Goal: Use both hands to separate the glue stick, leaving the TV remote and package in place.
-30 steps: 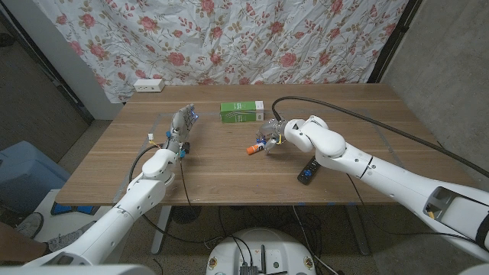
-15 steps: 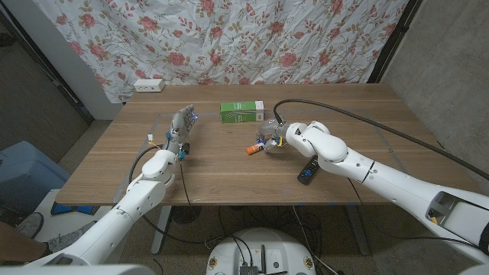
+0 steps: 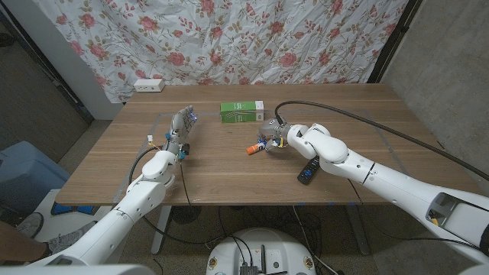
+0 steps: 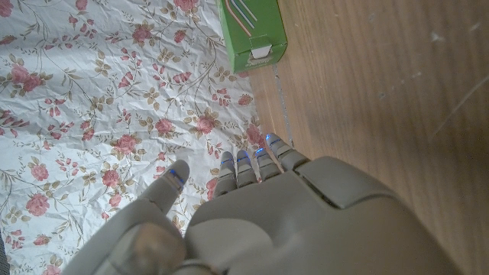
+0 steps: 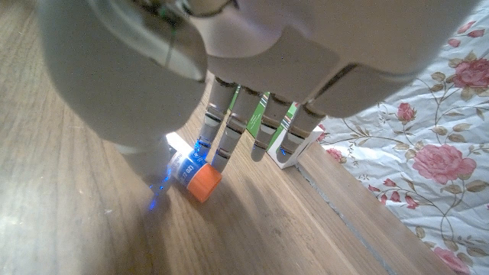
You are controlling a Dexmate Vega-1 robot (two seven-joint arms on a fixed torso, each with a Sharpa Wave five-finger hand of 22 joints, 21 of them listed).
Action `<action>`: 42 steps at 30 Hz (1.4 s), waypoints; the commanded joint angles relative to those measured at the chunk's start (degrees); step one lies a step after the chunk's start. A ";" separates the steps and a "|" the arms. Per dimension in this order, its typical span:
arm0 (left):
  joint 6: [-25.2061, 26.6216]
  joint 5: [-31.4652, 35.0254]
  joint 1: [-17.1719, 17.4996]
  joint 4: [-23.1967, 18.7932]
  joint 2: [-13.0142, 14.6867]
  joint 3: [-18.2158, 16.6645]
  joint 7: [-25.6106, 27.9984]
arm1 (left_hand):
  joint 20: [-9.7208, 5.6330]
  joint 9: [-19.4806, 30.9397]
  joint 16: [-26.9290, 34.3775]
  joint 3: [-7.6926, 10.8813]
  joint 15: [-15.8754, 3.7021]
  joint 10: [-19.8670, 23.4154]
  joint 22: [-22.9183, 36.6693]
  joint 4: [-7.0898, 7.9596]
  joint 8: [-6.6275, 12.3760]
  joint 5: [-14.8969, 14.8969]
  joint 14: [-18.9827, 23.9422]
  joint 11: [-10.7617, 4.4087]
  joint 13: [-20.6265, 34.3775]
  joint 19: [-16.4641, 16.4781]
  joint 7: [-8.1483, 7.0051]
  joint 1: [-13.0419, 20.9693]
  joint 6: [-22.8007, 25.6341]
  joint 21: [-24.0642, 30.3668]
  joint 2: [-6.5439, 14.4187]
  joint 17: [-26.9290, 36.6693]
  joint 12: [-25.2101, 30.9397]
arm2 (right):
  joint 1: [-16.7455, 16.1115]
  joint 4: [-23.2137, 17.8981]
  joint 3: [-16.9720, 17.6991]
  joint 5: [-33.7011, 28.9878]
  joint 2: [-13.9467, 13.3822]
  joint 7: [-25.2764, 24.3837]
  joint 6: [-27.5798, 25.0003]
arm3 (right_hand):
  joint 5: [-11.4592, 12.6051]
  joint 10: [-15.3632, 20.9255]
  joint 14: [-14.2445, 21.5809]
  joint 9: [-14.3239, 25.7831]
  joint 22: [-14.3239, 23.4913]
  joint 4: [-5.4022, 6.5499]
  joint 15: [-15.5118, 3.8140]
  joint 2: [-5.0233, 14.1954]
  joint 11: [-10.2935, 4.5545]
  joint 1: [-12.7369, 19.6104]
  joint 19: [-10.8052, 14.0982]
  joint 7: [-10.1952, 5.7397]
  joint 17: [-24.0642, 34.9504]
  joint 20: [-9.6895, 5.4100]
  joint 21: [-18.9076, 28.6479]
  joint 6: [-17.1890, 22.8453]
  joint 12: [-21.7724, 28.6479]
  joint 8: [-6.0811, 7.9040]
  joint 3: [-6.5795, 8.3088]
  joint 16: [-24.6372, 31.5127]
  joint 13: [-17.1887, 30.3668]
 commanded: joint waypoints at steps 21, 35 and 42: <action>0.35 0.13 -0.67 0.28 -0.34 0.23 0.05 | -0.32 0.25 -0.19 0.06 0.19 0.51 0.28 0.23 -0.20 0.24 0.01 -0.15 0.16 0.39 0.19 -0.46 0.61 -0.18 4.84 0.14 -0.06 | 0.63 2.30 -0.24 1.87 -0.73 -4.91 2.87 | -1.34 11.17 5.36 -0.14 0.18 0.53 -7.83 4.07 -0.15 2.89 1.98 -0.14 2.30 -0.85 -0.02 10.37 0.10 2.61 -2.29 4.13 0.65; 1.02 0.28 0.64 -1.67 0.30 -0.01 1.10 | -0.28 0.25 -0.21 0.09 0.22 0.48 0.28 0.25 -0.21 0.24 0.00 -0.18 0.16 0.38 0.15 -0.47 0.60 -0.18 4.83 0.14 -0.08 | -0.16 2.16 1.12 4.49 -1.39 -6.91 3.88 | -2.51 15.46 7.04 -0.07 0.17 0.36 -7.47 5.75 -0.22 4.00 3.55 -0.21 3.25 -1.04 0.10 16.13 -0.56 3.98 -3.83 6.04 0.66; 1.27 0.45 0.98 -2.44 0.54 -0.15 1.56 | -0.27 0.26 -0.20 0.11 0.21 0.55 0.28 0.25 -0.20 0.24 0.03 -0.11 0.16 0.39 0.10 -0.46 0.61 -0.18 4.84 0.13 -0.05 | -0.53 2.03 1.86 5.74 -1.80 -7.89 3.85 | -2.60 16.31 7.69 -0.04 0.18 0.63 -7.35 6.53 -0.23 3.99 3.92 -0.21 3.35 -1.23 0.12 17.24 -0.62 4.28 -4.13 6.51 0.77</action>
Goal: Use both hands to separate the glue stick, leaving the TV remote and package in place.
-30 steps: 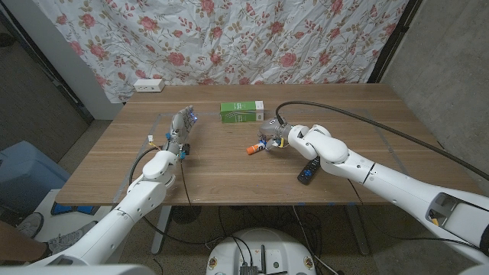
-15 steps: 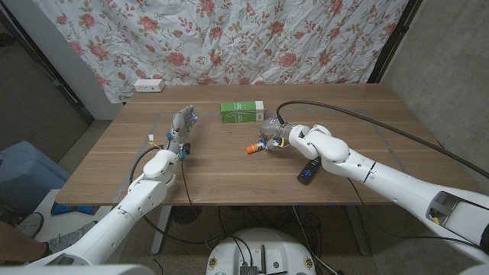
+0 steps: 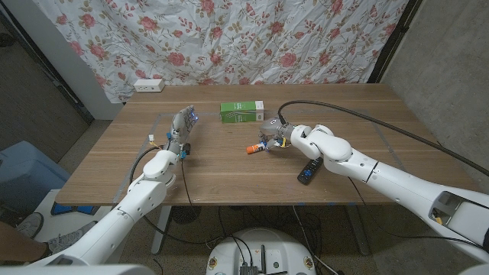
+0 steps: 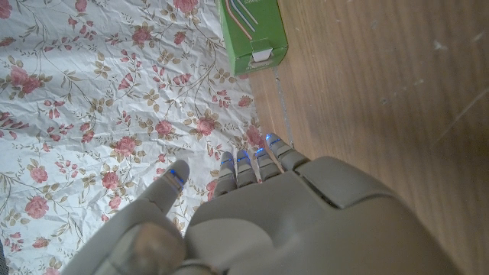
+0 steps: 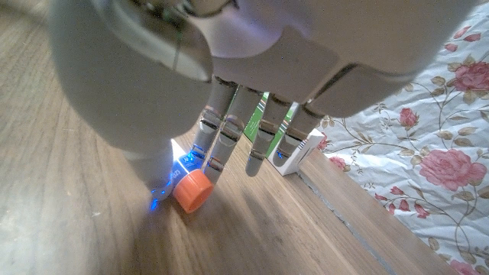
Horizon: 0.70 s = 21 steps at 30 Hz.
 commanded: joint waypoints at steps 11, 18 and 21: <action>1.48 0.62 0.70 -2.34 0.77 -0.16 1.53 | -0.29 0.25 -0.21 0.15 0.20 0.37 0.28 0.25 0.01 0.25 0.00 0.11 0.16 0.37 0.05 -0.45 0.51 -0.19 4.85 0.13 -0.09 | -1.67 -0.71 2.69 4.73 -1.09 -3.32 -0.31 | -0.20 1.60 1.25 0.28 0.18 0.18 -7.11 1.74 0.06 0.11 0.87 -2.06 0.25 -0.23 0.12 4.73 -0.14 0.74 -0.63 0.86 0.30; 1.77 0.94 0.90 -3.32 1.10 -0.21 1.89 | -0.33 0.25 -0.22 0.17 0.19 0.35 0.28 0.23 0.03 0.25 -0.02 0.07 0.16 0.34 0.10 -0.44 0.56 -0.20 4.85 0.12 -0.10 | -2.20 -1.68 3.37 5.37 -1.76 -4.46 -0.48 | -0.26 1.81 1.19 0.27 0.18 0.14 -7.05 1.73 0.06 0.12 0.98 -2.06 0.24 -0.29 0.12 4.93 -0.22 0.75 -0.86 0.89 0.31; 2.05 1.07 1.22 -4.11 1.42 -0.26 2.08 | -0.33 0.25 -0.24 0.16 0.08 0.37 0.28 0.10 0.02 0.23 -0.03 -0.02 0.16 0.35 0.03 -0.38 0.54 -0.19 4.75 0.09 -0.09 | -2.45 -2.53 3.73 5.28 -1.91 -4.23 -1.37 | -0.28 1.83 1.14 0.26 0.19 0.13 -7.01 1.71 0.06 0.10 1.03 -2.07 0.23 -0.32 0.13 4.95 -0.28 0.73 -0.94 0.88 0.30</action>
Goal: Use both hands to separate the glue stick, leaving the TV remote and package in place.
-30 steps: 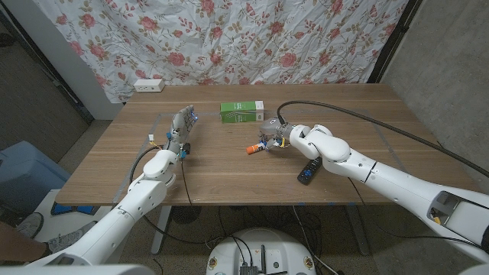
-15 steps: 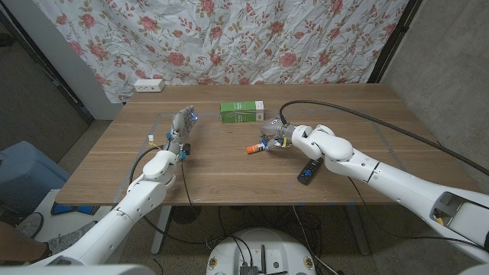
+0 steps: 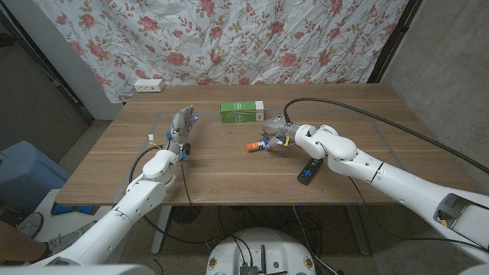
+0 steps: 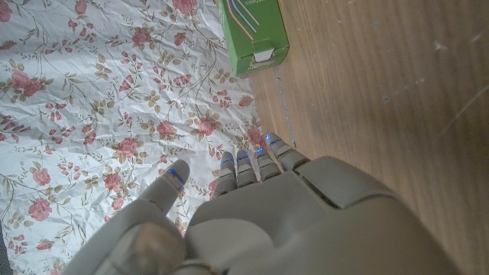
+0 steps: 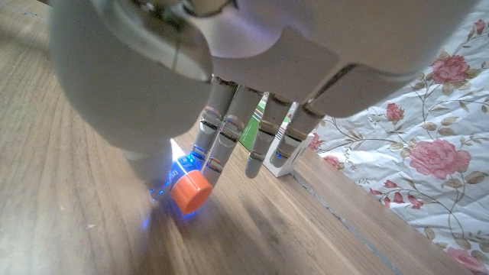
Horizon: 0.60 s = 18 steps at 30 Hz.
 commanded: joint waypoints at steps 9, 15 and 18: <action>1.48 1.32 1.78 -4.81 1.64 -0.30 1.81 | -0.41 0.21 -0.32 -0.11 -0.35 0.46 0.23 -1.10 0.01 0.07 -0.01 -0.27 0.15 0.46 -0.43 0.11 0.37 -0.19 3.95 -0.08 -0.07 | -1.63 -4.23 2.60 1.19 -1.28 -0.81 -3.34 | 0.07 0.64 0.23 0.20 0.19 0.00 -6.87 1.13 -0.14 0.60 0.41 -2.64 0.20 -0.13 0.08 4.33 -0.33 0.13 -0.46 0.48 0.28; 1.84 1.91 2.88 -6.42 1.91 -0.59 3.21 | -0.60 0.16 -0.23 -0.39 -0.60 1.13 0.15 -2.81 0.20 -0.18 0.37 -0.47 0.13 0.97 -0.51 0.85 1.05 -0.11 3.20 -0.15 0.14 | -2.11 -5.21 3.14 0.72 -1.65 -0.79 -4.43 | 0.05 0.61 0.15 0.14 0.20 0.03 -6.77 1.14 -0.12 0.48 0.37 -2.65 0.18 -0.15 0.04 4.04 -0.50 -0.10 -0.68 0.47 0.27; 1.93 2.24 3.48 -7.39 2.19 -0.73 3.65 | -0.69 0.13 -0.18 -0.46 -1.05 1.71 0.07 -4.61 0.33 -0.41 0.73 -0.86 0.12 1.57 -0.89 1.73 1.78 -0.07 2.78 -0.16 0.24 | -2.35 -5.91 3.40 0.53 -1.82 -0.42 -5.03 | 0.04 0.61 0.11 0.12 0.20 0.05 -6.75 1.15 -0.12 0.44 0.39 -2.65 0.17 -0.13 0.04 3.95 -0.55 -0.17 -0.74 0.47 0.26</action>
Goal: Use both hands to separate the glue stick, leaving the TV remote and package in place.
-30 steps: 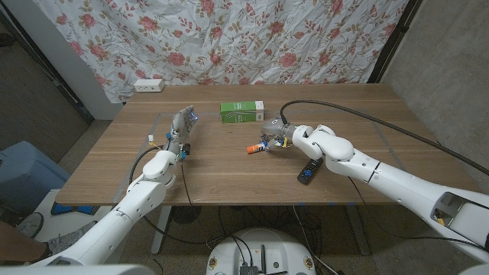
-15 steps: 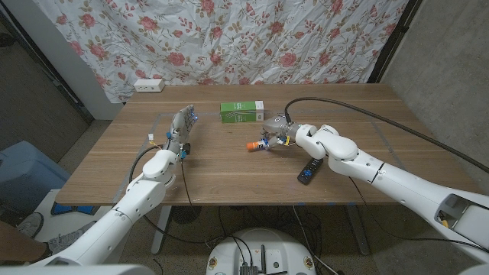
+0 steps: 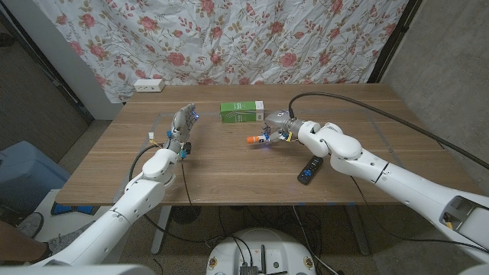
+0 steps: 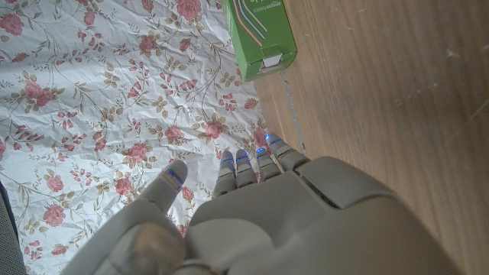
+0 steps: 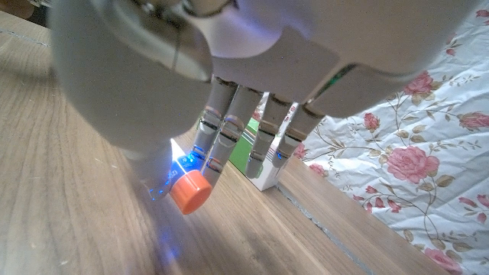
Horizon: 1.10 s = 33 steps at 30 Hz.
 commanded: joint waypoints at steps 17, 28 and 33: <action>0.83 4.06 0.79 -4.48 1.53 1.01 0.95 | -1.19 0.16 0.43 0.16 -1.64 5.44 0.02 -15.24 1.07 -1.08 4.89 -1.54 0.18 7.62 -0.98 9.75 5.93 0.55 0.90 0.05 0.63 | -1.98 -4.95 2.68 0.30 -0.37 1.39 -5.12 | 0.03 0.48 0.12 0.02 0.07 0.30 -6.45 1.08 -0.09 0.04 0.52 -2.64 0.09 0.29 0.04 3.44 -0.53 -0.48 -0.83 0.46 0.27; 4.19 6.64 -0.50 -6.64 3.49 2.35 0.84 | -1.58 0.27 0.55 0.18 -2.62 9.18 0.06 -16.19 1.83 -0.78 7.51 -2.86 0.34 10.91 -2.08 15.14 8.61 0.52 -1.71 0.10 1.10 | -1.44 -5.97 2.91 0.24 -0.18 2.80 -6.29 | 0.04 0.45 0.45 -0.02 0.06 0.30 -6.25 0.98 -0.09 -0.25 0.90 -2.65 -0.05 0.72 0.14 3.33 -0.71 -0.71 -1.15 0.50 0.28; 4.28 7.69 -1.35 -6.56 4.19 3.07 -0.49 | -1.65 0.32 0.48 -0.01 -3.64 11.55 0.14 -16.21 2.33 -0.62 9.11 -4.08 0.44 13.51 -3.27 19.18 10.57 0.62 -4.50 0.14 1.29 | -1.48 -6.24 3.13 0.24 -0.12 2.88 -6.98 | 0.05 0.51 0.53 -0.03 0.06 0.15 -6.37 0.94 -0.08 -0.13 0.91 -2.65 -0.07 0.75 0.12 3.31 -0.72 -0.79 -1.22 0.54 0.33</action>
